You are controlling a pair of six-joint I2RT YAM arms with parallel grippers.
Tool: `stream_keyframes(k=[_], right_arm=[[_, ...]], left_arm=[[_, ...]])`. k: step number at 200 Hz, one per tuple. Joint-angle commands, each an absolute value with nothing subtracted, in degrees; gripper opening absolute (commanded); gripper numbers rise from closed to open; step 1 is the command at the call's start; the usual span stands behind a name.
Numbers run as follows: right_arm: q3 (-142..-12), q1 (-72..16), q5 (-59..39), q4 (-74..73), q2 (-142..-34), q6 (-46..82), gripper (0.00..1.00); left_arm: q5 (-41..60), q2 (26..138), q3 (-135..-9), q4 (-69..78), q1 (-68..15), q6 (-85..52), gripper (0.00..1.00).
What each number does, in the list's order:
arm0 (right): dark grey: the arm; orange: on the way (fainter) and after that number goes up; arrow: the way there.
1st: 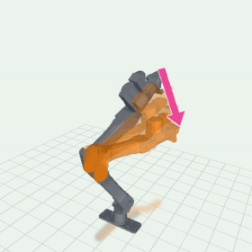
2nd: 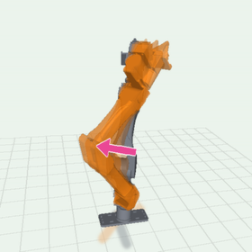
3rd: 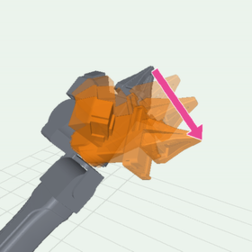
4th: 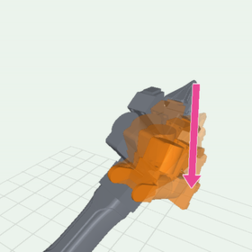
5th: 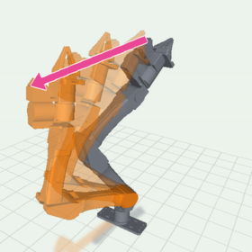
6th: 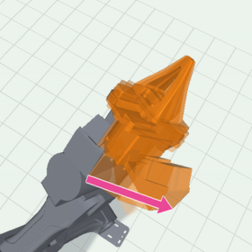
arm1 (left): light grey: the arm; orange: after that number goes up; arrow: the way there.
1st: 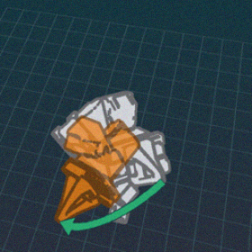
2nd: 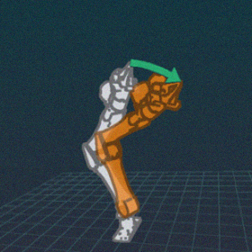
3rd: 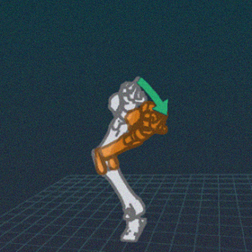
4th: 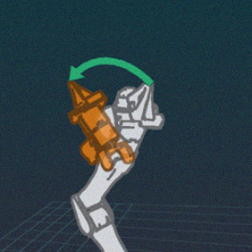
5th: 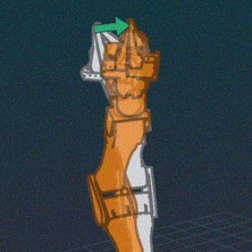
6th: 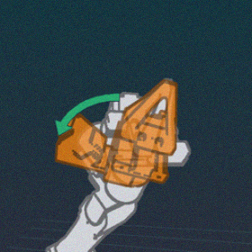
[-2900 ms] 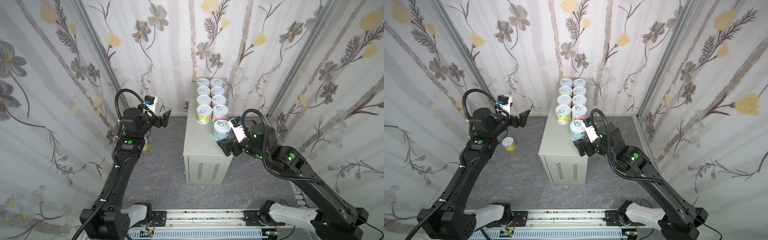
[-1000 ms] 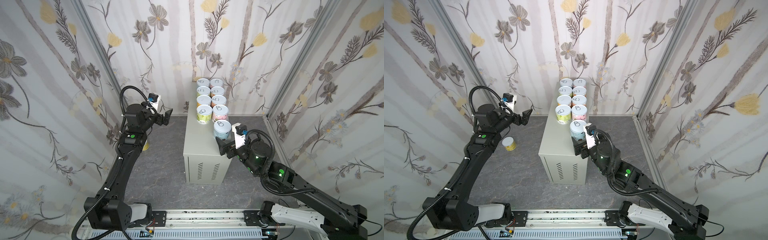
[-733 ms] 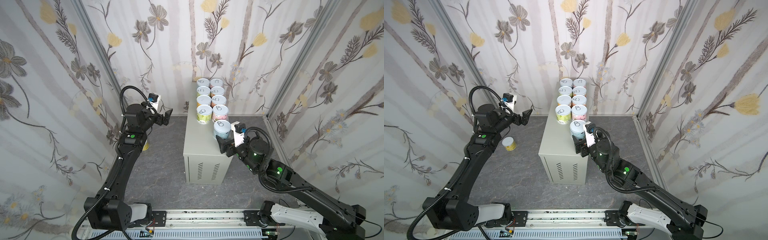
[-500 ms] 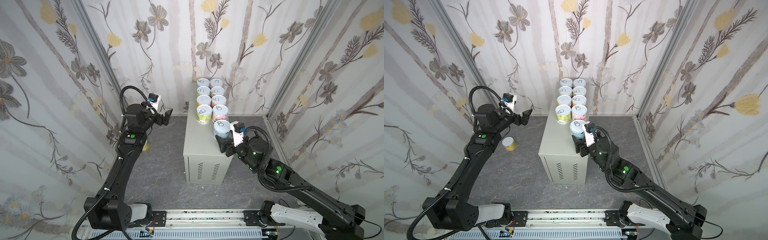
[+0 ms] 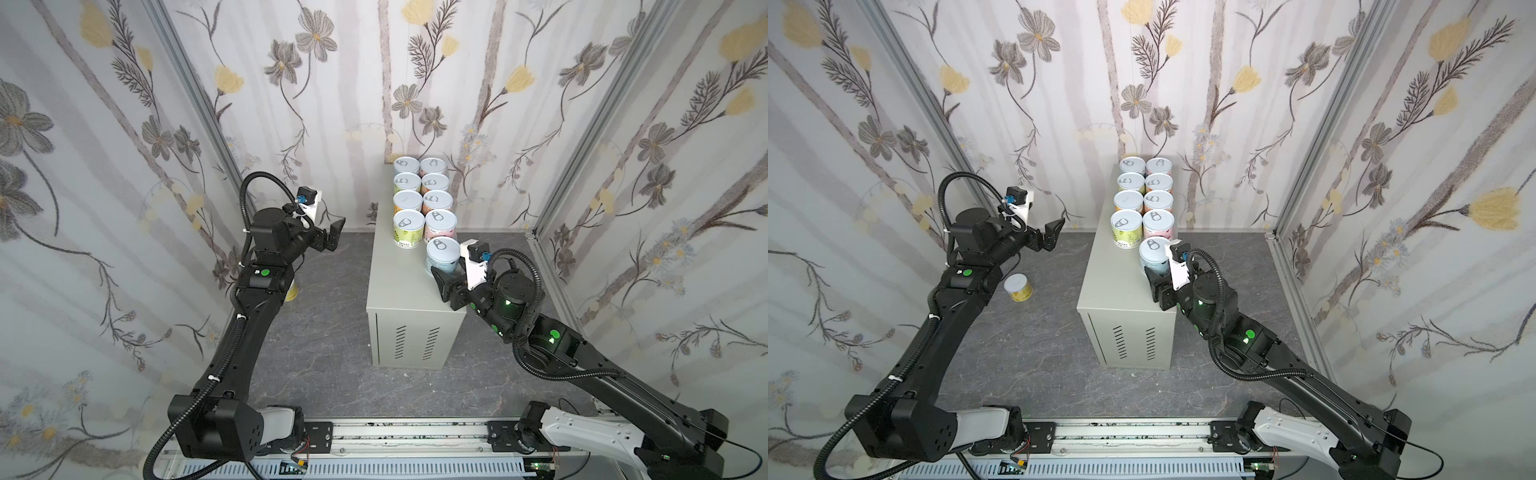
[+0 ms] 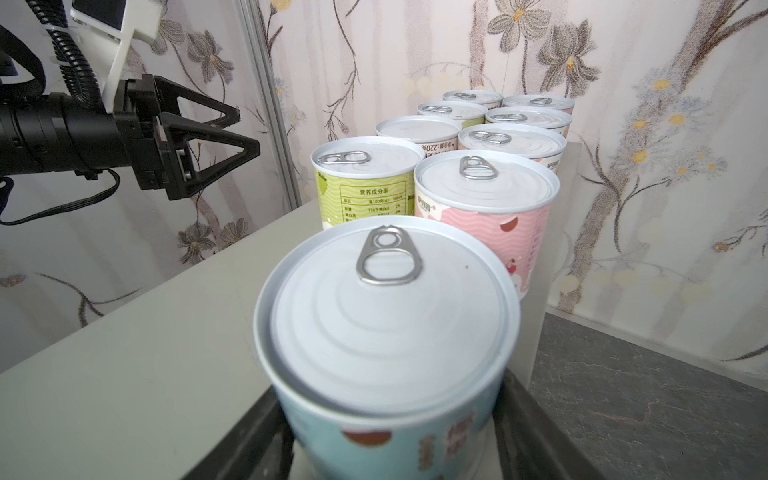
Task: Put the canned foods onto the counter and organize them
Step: 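Push the pale blue can toward the group with the right gripper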
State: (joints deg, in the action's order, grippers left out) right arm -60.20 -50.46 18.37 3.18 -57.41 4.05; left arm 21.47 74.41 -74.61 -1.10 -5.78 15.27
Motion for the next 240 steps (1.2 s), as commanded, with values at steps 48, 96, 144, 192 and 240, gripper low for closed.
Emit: stream_keyframes(k=[48, 96, 144, 192, 240], right_arm=[[-58.8, -49.2, 17.4, 1.6, -57.5, 5.4, 0.67], [-58.5, -48.8, 17.0, 2.0, -57.1, 5.7, 0.67], [-58.4, -48.6, 16.6, 2.2, -57.4, 5.8, 0.67], [-58.4, -48.5, 16.4, 2.6, -58.0, 5.9, 0.67], [-58.1, -48.5, 16.4, 3.2, -58.0, 6.2, 0.69]], left_arm=[[22.1, 74.4, -74.5, -0.3, -5.7, 16.3, 1.0], [22.3, 74.4, -74.5, -0.5, -5.6, 16.3, 1.0], [22.3, 74.3, -74.5, -0.8, -5.6, 16.2, 1.0], [22.2, 74.3, -74.5, -0.8, -5.6, 16.3, 1.0], [22.3, 74.3, -74.5, -0.9, -5.6, 16.3, 1.0]])
